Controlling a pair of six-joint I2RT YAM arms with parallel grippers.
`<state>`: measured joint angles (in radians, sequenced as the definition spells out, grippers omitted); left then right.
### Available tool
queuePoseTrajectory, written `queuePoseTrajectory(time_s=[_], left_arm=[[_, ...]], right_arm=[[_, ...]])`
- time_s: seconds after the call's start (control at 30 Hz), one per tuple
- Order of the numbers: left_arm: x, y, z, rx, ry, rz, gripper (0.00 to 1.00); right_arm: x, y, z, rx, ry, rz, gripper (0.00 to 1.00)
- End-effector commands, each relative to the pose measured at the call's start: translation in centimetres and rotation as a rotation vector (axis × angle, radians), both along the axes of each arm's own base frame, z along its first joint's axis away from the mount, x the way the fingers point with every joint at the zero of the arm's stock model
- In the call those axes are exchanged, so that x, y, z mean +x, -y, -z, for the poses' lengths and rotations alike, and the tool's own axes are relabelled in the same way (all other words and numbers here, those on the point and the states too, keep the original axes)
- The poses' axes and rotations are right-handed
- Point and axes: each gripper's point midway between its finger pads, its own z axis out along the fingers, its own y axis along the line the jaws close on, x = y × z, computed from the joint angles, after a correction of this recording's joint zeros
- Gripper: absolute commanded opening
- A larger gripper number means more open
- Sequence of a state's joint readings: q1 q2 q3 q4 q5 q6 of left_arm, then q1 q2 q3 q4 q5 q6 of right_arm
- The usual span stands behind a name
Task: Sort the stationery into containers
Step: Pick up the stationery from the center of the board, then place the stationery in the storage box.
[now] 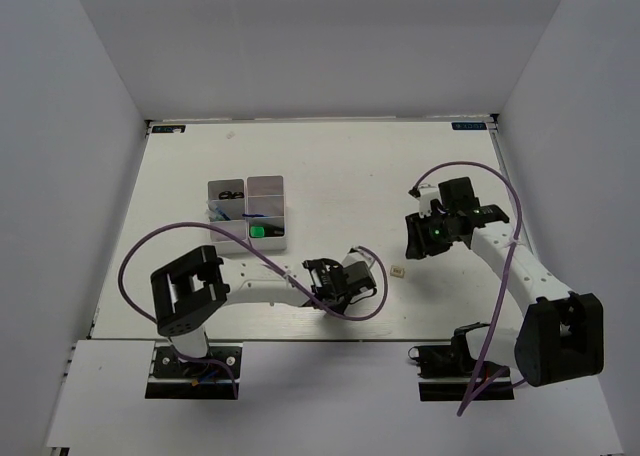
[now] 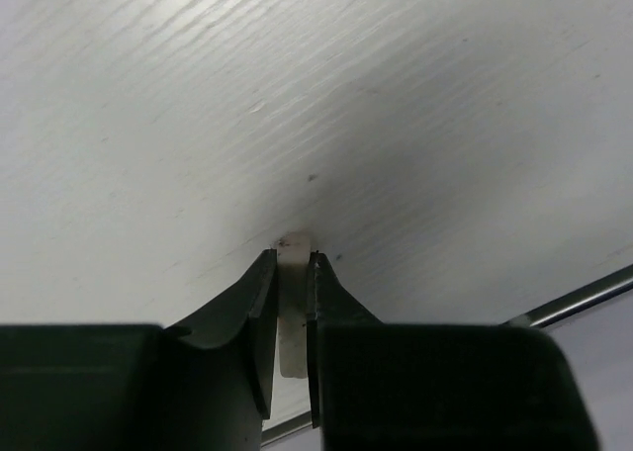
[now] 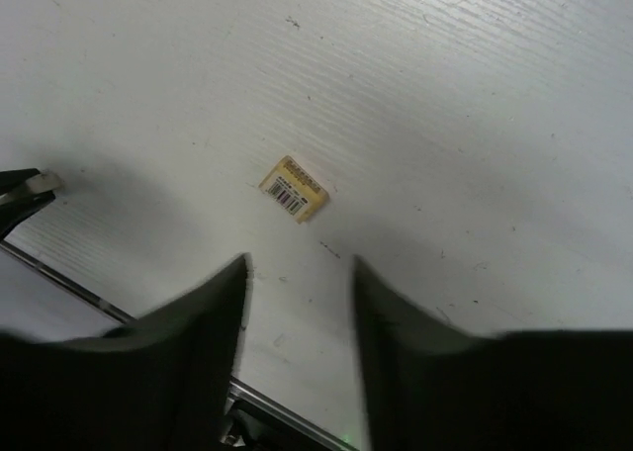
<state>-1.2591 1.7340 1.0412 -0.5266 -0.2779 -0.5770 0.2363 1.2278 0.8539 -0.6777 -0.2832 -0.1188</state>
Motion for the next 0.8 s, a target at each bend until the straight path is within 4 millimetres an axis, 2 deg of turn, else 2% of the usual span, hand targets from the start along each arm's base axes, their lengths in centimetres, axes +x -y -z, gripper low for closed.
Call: queuePoseTrajectory(time_s=[0.0, 0.03, 0.07, 0.1, 0.13, 0.17, 0.2, 0.23, 0.27, 0.37, 0.4, 0.47, 0.5, 0.53, 0.57, 0.6, 0.7, 0.77], left_arm=[[1.9, -1.9, -5.1, -0.034, 0.119, -0.065, 0.05], [2.8, -3.1, -6.6, -0.056, 0.146, -0.104, 0.04], [4.3, -5.3, -7.2, -0.025, 0.185, -0.166, 0.01], [4.7, -6.2, -7.8, -0.032, 0.198, -0.189, 0.00], [5.8, -8.7, -9.6, -0.081, 0.227, -0.261, 0.00], [7.2, -10.6, -10.2, -0.085, 0.254, -0.329, 0.00], [8.5, -12.3, -10.8, -0.092, 0.275, -0.382, 0.00], [9.3, -14.6, -12.0, -0.134, 0.317, -0.450, 0.00], [10.4, -16.5, -12.5, -0.128, 0.344, -0.499, 0.00], [11.6, -19.4, -14.1, -0.152, 0.401, -0.575, 0.00], [12.7, -21.6, -14.5, -0.154, 0.411, -0.658, 0.00], [13.4, -23.4, -14.4, -0.147, 0.421, -0.672, 0.00], [14.7, -22.7, -15.1, -0.209, 0.445, -0.618, 0.00], [15.2, -23.2, -15.1, -0.192, 0.461, -0.568, 0.00], [15.0, -23.3, -14.2, -0.186, 0.454, -0.534, 0.00], [15.9, -22.4, -14.9, -0.210, 0.492, -0.417, 0.00], [16.8, -23.3, -14.9, -0.195, 0.489, -0.328, 0.00], [17.2, -23.2, -15.0, -0.190, 0.494, -0.265, 0.00]], right_arm=[[-0.1, -0.3, -0.5, 0.029, 0.024, -0.019, 0.61], [-0.2, -0.4, -0.6, 0.037, 0.025, -0.029, 0.67], [-0.3, -0.4, -0.5, 0.031, 0.027, -0.042, 0.70], [-0.2, -0.3, -0.5, 0.029, 0.029, -0.046, 0.70], [-0.3, -0.3, -0.3, 0.026, 0.027, -0.049, 0.63], [-0.2, -0.3, -0.4, 0.027, 0.035, -0.060, 0.55], [-0.5, -0.6, -0.3, 0.031, 0.030, -0.075, 0.36], [-0.4, -0.4, -0.3, 0.034, 0.030, -0.068, 0.29], [-0.4, -0.6, -0.3, 0.040, 0.030, -0.070, 0.25], [-0.4, -0.5, -0.2, 0.037, 0.029, -0.068, 0.27], [-0.4, -0.5, -0.2, 0.036, 0.025, -0.065, 0.27], [-0.4, -0.4, -0.1, 0.038, 0.024, -0.062, 0.30], [-0.4, -0.5, -0.1, 0.038, 0.027, -0.066, 0.31], [-0.3, -0.5, -0.1, 0.039, 0.028, -0.065, 0.31], [-0.3, -0.5, -0.1, 0.038, 0.025, -0.063, 0.33], [-0.4, -0.5, 0.0, 0.037, 0.022, -0.063, 0.33], [-0.4, -0.4, 0.0, 0.038, 0.021, -0.063, 0.33], [-0.3, -0.4, 0.0, 0.036, 0.024, -0.059, 0.33]])
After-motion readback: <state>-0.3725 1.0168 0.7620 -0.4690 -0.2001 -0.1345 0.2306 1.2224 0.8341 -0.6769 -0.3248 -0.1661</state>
